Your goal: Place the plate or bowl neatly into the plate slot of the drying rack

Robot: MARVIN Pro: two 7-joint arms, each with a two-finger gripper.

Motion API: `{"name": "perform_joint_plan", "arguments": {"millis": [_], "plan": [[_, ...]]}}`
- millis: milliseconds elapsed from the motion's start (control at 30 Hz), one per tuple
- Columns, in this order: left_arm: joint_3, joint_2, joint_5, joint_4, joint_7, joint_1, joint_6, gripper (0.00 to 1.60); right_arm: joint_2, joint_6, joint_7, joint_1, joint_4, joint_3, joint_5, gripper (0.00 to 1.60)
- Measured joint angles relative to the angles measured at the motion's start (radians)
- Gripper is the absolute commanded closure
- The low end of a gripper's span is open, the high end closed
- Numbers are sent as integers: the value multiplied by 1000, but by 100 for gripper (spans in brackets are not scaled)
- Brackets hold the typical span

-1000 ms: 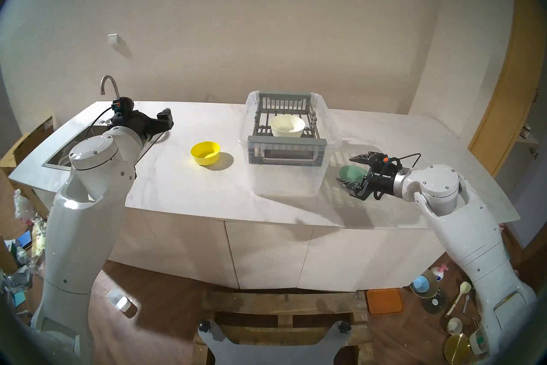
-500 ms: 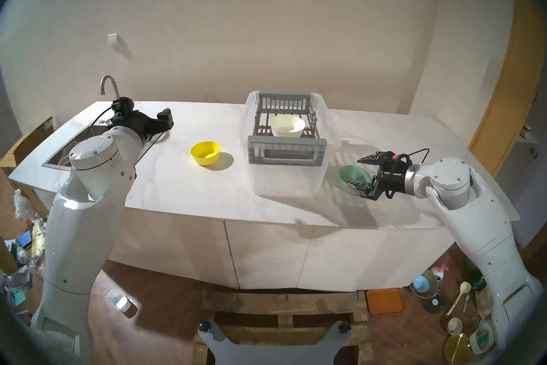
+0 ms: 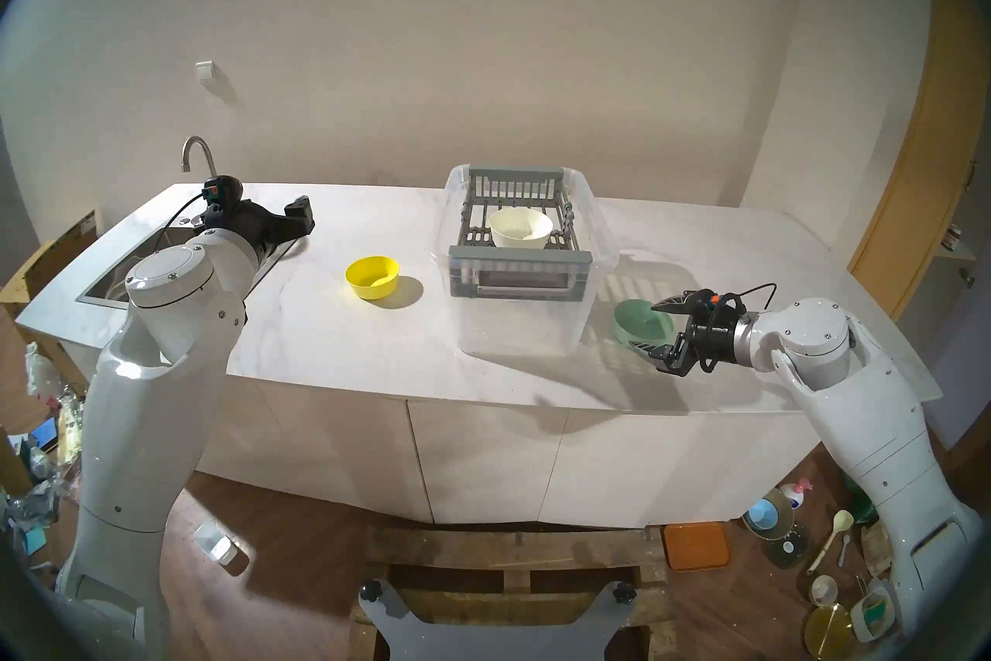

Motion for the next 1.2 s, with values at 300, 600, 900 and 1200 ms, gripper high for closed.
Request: {"name": "perform_joint_plan", "arguments": {"millis": [300,600,900,1200], "plan": [[0,0,0,0,0,0,0,0,-16,-13,-9,12,53,-26,-30,0],[0,0,0,0,0,0,0,0,-34,-19,-7,30,83,-43,-49,0],[0,0,0,0,0,0,0,0,-53,-28,-8,63,136,-66,-78,0],[0,1,0,0,0,0,0,0,-76,-36,-7,101,185,-93,-105,0]]}}
